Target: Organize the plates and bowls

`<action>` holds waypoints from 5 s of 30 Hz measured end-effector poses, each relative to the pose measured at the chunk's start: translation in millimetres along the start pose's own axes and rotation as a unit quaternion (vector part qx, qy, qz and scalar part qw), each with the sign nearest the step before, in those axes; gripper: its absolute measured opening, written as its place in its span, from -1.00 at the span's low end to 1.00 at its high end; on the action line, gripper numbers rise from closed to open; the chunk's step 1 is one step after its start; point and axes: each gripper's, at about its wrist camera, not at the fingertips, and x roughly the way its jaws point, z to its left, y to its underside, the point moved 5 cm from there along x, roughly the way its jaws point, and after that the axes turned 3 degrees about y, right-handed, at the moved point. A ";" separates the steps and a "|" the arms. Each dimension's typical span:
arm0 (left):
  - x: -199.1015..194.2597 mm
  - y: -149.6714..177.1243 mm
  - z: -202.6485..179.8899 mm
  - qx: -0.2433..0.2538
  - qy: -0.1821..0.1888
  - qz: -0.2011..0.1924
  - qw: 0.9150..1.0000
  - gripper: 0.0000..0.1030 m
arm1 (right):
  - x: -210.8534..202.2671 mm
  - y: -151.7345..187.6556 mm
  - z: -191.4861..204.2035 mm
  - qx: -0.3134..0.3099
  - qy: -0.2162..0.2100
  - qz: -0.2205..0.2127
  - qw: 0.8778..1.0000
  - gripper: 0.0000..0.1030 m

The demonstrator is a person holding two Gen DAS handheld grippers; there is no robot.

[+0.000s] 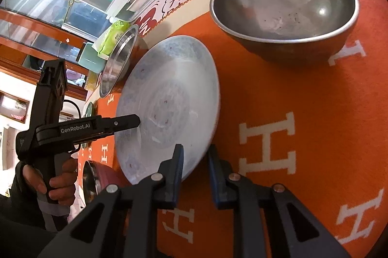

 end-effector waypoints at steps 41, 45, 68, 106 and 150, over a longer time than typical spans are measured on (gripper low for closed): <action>-7.6 14.9 -53.5 0.066 0.002 -0.007 0.998 -0.47 | -17.0 17.5 -19.4 0.073 -0.049 0.024 0.996 -0.67; -11.5 26.2 -66.6 0.074 0.009 -0.003 0.997 -0.47 | -27.1 26.2 -25.0 0.084 -0.050 0.026 0.995 -0.67; -73.8 102.7 -116.8 0.138 0.030 -0.038 0.989 -0.47 | -113.0 55.9 -22.1 0.036 -0.070 -0.063 0.995 -0.67; -194.1 234.2 15.9 0.079 0.049 -0.144 0.985 -0.47 | -122.2 149.9 108.9 -0.105 -0.091 -0.041 0.989 -0.67; -148.3 266.8 192.5 0.151 0.028 -0.019 0.988 -0.47 | 9.5 267.4 191.5 0.024 -0.021 0.018 0.999 -0.66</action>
